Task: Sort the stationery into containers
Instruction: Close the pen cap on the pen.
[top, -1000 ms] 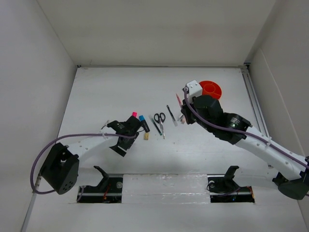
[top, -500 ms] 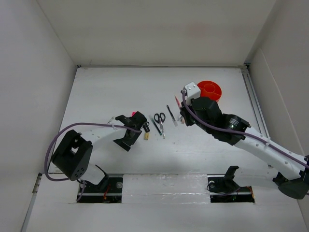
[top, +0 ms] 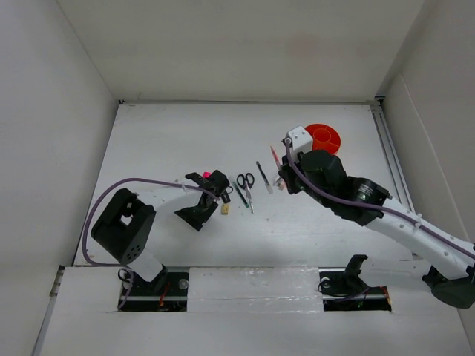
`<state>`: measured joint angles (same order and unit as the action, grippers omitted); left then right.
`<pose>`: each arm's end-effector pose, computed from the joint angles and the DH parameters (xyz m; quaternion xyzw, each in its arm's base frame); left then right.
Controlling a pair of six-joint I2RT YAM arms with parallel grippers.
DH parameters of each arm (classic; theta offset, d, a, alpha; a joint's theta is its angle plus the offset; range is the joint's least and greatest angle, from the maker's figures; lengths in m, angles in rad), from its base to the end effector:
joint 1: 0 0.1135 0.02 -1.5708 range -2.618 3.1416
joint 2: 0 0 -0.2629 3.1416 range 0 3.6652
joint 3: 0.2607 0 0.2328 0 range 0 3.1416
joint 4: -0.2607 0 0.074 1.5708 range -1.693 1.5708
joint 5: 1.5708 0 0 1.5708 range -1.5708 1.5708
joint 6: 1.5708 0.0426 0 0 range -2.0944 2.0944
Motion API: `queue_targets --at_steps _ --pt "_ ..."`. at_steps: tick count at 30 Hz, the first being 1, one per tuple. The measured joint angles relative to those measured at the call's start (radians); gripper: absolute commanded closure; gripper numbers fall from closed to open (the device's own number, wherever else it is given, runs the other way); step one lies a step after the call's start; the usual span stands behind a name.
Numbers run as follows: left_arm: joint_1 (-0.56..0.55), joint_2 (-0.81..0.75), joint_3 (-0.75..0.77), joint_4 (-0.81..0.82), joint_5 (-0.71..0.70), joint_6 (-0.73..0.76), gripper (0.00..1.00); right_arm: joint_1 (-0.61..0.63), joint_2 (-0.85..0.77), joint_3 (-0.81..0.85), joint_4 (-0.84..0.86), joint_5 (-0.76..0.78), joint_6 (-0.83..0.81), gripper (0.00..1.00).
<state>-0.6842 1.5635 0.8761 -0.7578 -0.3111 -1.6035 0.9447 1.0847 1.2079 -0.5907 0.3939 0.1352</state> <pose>0.1976 -0.1443 0.1664 -0.4461 0.8793 0.0076 0.1664 0.1388 0.1640 0.3821 -0.2346 0.8081 0.1213 0.5265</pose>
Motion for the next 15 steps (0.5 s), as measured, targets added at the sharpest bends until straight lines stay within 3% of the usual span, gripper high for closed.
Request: queue_targets --at_steps 11,13,15 --pt "0.002 0.026 0.024 -0.014 0.012 0.006 0.58 0.012 -0.04 -0.013 0.012 0.001 -0.005 1.0" --pt "0.002 0.034 0.032 -0.014 0.013 0.006 0.62 0.013 -0.045 -0.013 0.016 0.0 -0.005 1.0" --pt "0.003 0.039 0.037 -0.013 0.016 0.006 0.75 0.013 -0.051 -0.013 0.016 0.001 -0.005 1.0"
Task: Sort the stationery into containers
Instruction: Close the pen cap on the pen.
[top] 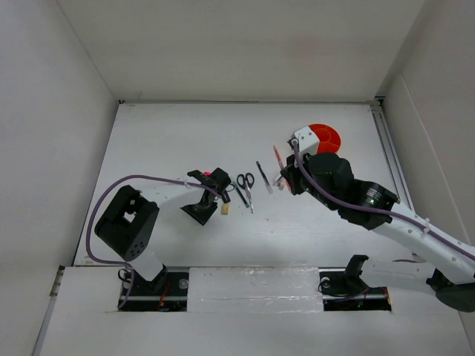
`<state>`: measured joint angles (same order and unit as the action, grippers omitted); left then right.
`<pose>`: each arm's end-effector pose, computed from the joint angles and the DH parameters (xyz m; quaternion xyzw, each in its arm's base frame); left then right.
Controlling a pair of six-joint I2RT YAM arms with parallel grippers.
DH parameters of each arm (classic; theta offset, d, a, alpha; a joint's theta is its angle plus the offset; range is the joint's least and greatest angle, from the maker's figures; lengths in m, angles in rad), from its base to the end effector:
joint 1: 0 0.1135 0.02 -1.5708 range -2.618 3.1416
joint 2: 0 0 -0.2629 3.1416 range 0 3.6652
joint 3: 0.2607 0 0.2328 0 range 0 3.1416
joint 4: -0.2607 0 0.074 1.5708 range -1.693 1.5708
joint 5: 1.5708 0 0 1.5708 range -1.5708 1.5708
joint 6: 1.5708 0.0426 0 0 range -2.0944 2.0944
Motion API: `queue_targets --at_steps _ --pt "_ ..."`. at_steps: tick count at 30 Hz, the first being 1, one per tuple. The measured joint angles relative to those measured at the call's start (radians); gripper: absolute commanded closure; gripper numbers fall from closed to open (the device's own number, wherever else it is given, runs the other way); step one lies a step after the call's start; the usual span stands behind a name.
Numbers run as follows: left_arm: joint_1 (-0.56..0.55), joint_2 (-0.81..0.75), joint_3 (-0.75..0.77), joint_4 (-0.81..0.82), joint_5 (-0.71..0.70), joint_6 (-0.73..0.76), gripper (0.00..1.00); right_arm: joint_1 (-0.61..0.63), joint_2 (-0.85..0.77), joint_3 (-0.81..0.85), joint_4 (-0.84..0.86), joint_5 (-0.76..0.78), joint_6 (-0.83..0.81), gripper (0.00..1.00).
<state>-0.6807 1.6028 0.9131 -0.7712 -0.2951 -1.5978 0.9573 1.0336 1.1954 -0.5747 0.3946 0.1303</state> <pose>0.2042 -0.1494 0.1654 -0.4444 0.8820 0.0121 0.1561 0.1295 0.1554 0.3894 -0.2316 0.7947 0.1372 0.5440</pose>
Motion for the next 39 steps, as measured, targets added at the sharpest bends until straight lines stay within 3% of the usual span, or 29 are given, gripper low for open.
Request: queue_targets --at_steps 5,18,22,26,31,39 --pt "0.0 -0.001 -0.005 0.019 0.013 0.007 1.0 0.0 -0.01 0.0 0.0 0.0 0.0 1.0" --pt "-0.023 -0.108 -0.033 0.031 -0.005 0.035 1.0 0.0 -0.034 -0.02 0.035 -0.023 -0.001 1.0" --pt "-0.016 -0.306 0.075 0.077 -0.029 0.228 1.0 0.0 -0.047 -0.06 0.085 -0.117 0.008 1.0" --pt "0.085 -0.433 0.254 0.214 -0.002 0.483 1.0 -0.016 -0.048 -0.143 0.208 -0.237 0.074 1.0" --pt "0.176 -0.446 0.36 0.343 0.134 0.77 1.0 -0.075 -0.022 -0.353 0.444 -0.445 0.214 1.0" --pt "0.172 -0.427 0.302 0.5 0.445 1.051 1.0 -0.08 0.093 -0.437 0.817 -0.705 0.428 1.0"
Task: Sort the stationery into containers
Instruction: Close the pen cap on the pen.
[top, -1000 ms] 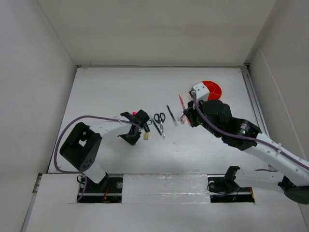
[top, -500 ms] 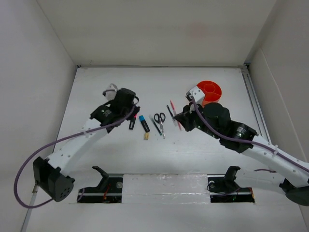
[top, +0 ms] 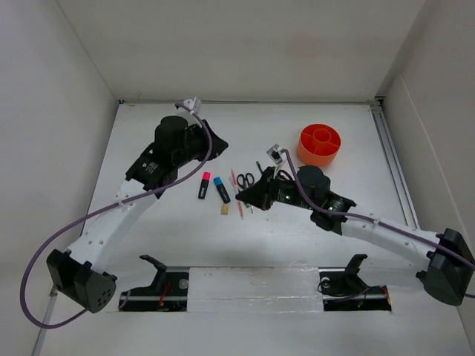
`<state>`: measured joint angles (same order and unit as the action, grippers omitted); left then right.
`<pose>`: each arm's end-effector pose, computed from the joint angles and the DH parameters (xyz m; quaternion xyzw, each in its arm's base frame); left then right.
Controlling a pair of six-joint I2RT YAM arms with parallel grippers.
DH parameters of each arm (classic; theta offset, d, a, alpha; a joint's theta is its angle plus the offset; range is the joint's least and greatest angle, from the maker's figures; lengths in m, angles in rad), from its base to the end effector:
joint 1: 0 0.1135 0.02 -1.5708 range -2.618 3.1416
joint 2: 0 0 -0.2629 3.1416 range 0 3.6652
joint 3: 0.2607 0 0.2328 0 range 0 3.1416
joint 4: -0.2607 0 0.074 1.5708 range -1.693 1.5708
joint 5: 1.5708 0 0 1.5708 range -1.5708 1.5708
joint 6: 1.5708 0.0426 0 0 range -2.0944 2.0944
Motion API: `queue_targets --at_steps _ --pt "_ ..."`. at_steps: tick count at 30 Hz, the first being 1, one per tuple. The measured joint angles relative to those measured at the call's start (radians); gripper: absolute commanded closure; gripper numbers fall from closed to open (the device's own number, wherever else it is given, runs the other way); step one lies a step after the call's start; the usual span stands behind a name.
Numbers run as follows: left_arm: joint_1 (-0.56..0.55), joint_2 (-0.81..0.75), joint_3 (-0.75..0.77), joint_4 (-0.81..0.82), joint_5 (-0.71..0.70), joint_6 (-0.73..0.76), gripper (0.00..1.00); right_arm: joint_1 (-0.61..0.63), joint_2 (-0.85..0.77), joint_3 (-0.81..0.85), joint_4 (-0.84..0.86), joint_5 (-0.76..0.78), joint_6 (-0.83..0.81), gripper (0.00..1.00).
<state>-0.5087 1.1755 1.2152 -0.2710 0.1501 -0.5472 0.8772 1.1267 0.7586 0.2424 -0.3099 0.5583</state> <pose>0.2189 -0.1294 0.3984 0.0315 0.7825 -0.3626 0.5051 0.1512 0.2022 0.3116 -0.2184 0.7155 0.5169 0.4160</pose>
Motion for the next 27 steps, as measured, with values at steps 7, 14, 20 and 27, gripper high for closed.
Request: queue_targets --at_steps 7,14,20,27 --pt "0.0 -0.093 -0.121 0.092 0.117 0.056 1.0 -0.01 0.143 -0.045 0.304 -0.103 0.175 1.0" --pt "0.0 -0.232 -0.161 0.156 0.152 0.077 1.0 -0.021 0.262 -0.122 0.558 -0.176 0.31 1.0" --pt "0.0 -0.261 -0.162 0.179 0.153 0.094 1.0 -0.024 0.281 -0.122 0.701 -0.201 0.363 1.0" --pt "0.0 -0.235 -0.174 0.175 0.158 0.098 1.0 -0.035 0.254 -0.122 0.713 -0.202 0.377 1.0"
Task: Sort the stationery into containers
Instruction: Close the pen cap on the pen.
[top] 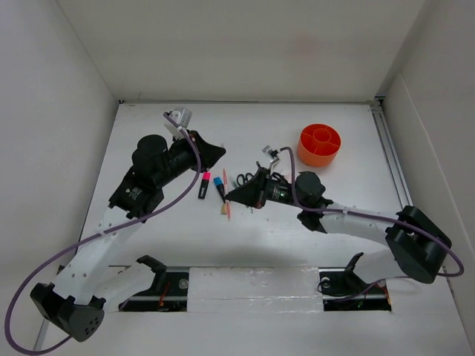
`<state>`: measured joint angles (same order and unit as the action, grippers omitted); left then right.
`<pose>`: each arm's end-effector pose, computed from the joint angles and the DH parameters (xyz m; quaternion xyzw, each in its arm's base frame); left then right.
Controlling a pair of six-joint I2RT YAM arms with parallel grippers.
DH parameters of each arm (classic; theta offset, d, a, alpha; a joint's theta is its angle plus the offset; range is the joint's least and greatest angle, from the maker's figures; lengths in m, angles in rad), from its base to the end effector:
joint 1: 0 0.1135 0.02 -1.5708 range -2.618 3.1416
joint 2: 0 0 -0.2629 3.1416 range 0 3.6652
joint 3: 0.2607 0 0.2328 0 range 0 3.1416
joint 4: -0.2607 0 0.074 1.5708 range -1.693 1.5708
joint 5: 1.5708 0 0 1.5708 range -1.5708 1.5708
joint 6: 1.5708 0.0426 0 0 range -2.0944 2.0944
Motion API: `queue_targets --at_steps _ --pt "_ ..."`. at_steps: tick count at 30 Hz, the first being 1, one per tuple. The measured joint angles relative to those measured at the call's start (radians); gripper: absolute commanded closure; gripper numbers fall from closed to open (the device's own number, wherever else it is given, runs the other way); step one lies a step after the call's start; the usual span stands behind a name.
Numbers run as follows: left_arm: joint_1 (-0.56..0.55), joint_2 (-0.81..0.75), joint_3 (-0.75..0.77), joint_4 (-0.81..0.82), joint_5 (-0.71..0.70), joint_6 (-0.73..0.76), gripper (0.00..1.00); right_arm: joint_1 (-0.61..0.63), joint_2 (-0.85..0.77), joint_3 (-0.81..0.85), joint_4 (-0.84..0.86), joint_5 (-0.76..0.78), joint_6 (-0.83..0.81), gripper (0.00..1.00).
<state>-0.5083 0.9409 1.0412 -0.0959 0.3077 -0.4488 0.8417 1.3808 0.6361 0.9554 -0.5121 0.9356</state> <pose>0.1663 -0.1074 0.4087 0.1293 0.6937 -0.4185 0.5718 0.1744 0.2265 0.2866 -0.1681 0.6169 0.6843 0.3506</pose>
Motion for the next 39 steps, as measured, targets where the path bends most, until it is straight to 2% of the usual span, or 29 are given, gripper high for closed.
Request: queue_targets --at_steps 12,21,39 --pt "0.0 0.005 -0.002 0.009 0.046 0.0 1.0 -0.076 -0.016 0.005 -0.005 -0.003 -0.001 1.0" --pt "0.0 0.008 -0.003 0.011 0.057 0.0 1.0 -0.074 -0.016 0.034 -0.005 -0.02 -0.001 1.0" --pt "0.0 -0.031 -0.027 0.026 -0.014 -0.005 1.0 -0.035 -0.009 0.035 0.0 -0.02 0.0 1.0"
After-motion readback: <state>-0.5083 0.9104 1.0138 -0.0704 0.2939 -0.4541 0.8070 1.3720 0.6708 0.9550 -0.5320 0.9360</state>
